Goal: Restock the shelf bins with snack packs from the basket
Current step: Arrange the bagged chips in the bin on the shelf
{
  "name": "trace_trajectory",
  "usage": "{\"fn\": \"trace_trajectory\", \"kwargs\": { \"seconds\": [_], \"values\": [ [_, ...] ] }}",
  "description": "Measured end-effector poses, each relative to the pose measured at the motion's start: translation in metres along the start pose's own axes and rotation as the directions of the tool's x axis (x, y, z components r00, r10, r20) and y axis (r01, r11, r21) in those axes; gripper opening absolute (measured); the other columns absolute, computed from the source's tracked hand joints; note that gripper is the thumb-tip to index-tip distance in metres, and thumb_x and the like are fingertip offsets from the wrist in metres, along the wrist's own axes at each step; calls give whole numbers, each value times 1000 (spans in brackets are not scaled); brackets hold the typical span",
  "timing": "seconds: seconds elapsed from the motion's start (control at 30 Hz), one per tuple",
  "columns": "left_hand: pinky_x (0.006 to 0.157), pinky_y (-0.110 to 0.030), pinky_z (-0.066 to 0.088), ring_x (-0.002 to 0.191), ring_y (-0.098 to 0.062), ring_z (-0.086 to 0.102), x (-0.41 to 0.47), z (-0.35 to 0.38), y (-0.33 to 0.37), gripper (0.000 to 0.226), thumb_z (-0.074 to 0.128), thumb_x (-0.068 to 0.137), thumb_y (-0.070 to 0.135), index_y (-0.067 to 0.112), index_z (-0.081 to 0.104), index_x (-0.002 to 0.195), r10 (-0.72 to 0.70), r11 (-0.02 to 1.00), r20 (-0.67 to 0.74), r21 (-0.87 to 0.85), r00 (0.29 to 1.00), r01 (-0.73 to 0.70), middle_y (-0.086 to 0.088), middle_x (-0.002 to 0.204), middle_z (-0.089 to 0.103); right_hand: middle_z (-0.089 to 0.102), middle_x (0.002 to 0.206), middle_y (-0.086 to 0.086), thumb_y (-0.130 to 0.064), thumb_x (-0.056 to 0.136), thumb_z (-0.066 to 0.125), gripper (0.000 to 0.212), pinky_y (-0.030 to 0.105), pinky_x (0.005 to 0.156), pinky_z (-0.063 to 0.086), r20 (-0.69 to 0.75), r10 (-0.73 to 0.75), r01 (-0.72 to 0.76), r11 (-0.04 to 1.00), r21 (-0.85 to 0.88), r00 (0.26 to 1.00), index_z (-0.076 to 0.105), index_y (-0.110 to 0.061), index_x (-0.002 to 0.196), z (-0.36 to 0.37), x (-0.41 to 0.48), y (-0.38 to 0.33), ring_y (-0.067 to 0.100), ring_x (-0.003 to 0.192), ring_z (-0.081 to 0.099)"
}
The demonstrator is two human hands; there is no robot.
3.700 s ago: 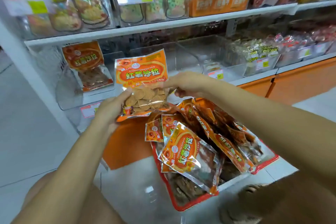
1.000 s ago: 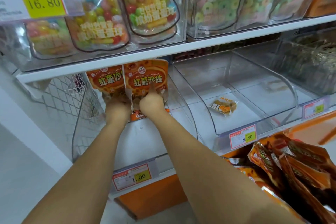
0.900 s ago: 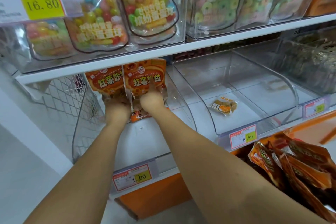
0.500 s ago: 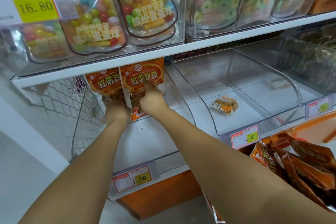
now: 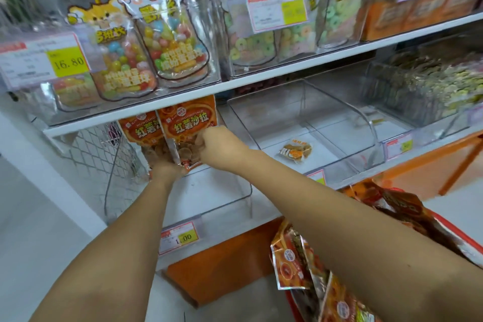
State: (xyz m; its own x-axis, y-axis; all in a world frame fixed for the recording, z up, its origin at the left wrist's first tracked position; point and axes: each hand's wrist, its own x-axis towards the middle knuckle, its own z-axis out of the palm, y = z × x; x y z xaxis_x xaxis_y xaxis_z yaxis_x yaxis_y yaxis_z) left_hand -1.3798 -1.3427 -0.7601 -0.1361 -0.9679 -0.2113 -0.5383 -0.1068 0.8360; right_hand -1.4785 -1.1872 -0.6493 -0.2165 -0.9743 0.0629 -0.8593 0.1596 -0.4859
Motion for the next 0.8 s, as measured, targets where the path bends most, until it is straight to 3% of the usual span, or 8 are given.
{"fn": "trace_trajectory", "kwargs": {
  "seconds": [0.1, 0.2, 0.3, 0.4, 0.5, 0.6, 0.73, 0.8],
  "values": [
    [90, -44, 52, 105, -38, 59, -28, -3, 7, 50, 68, 84, 16, -10, 52, 123, 90, 991, -85, 110, 992, -81, -20, 117, 61, 60, 81, 11, -9, 89, 49, 24, 28, 63, 39, -117, -56, 55, 998, -10, 992, 53, -13, 66, -22, -28, 13, 28, 78, 55],
    [58, -33, 42, 65, -30, 56, -87, 1, 30, 36, 61, 87, 31, -2, 62, 72, 269, 960, -170, 130, 948, -249, -16, 70, 62, 55, 80, 9, -20, 89, 57, 38, 29, 64, 35, -181, -54, 58, 998, 18, 982, 32, -20, 60, -44, -68, 41, 24, 75, 49],
    [52, -33, 28, 54, -24, 45, -162, 21, 50, 50, 54, 95, 32, 2, 47, 55, 543, 834, -103, 181, 834, -521, -13, 53, 49, 55, 76, 8, -21, 87, 61, 39, 32, 65, 37, -183, 14, -18, 1000, -24, 983, 31, -21, 61, -57, -110, 87, 27, 78, 51],
    [53, -33, 28, 52, -20, 39, -213, 51, 56, 48, 58, 93, 31, 3, 44, 56, 669, 718, 81, 183, 738, -671, -9, 52, 41, 45, 64, -2, -23, 84, 64, 36, 28, 61, 27, -200, 135, -145, 989, -34, 970, 35, -20, 62, -63, -148, 141, 21, 73, 46],
    [58, -32, 39, 57, -20, 50, -246, 87, 50, 37, 63, 90, 31, 12, 50, 62, 647, 694, 278, 171, 710, -699, -4, 57, 48, 56, 78, 2, -27, 81, 69, 22, 29, 64, 36, -168, 271, -276, 961, -9, 948, 51, -15, 78, -68, -186, 190, 21, 80, 54],
    [64, -25, 43, 66, -9, 55, -265, 122, 25, 11, 64, 88, 25, 15, 63, 83, 550, 691, 494, 182, 673, -699, 1, 74, 62, 60, 92, 3, -39, 81, 70, 34, 28, 67, 38, -94, 369, -375, 925, -59, 925, 60, -11, 98, -64, -218, 221, 19, 85, 54],
    [77, -22, 44, 98, -15, 61, -279, 156, -19, 25, 63, 89, 28, 15, 64, 110, 430, 562, 676, 317, 598, -764, -1, 108, 66, 65, 91, 6, -60, 75, 68, 53, 33, 68, 45, 77, 425, -420, 904, -76, 902, 64, -11, 95, -50, -252, 234, 21, 84, 59],
    [88, -24, 44, 109, -17, 57, -281, 163, -34, 35, 61, 90, 30, 15, 60, 121, 371, 527, 702, 380, 608, -760, -1, 121, 62, 63, 85, 3, -69, 69, 67, 61, 34, 69, 47, 107, 402, -396, 915, -74, 909, 60, -13, 92, -43, -269, 231, 20, 80, 59]
  ]
}}
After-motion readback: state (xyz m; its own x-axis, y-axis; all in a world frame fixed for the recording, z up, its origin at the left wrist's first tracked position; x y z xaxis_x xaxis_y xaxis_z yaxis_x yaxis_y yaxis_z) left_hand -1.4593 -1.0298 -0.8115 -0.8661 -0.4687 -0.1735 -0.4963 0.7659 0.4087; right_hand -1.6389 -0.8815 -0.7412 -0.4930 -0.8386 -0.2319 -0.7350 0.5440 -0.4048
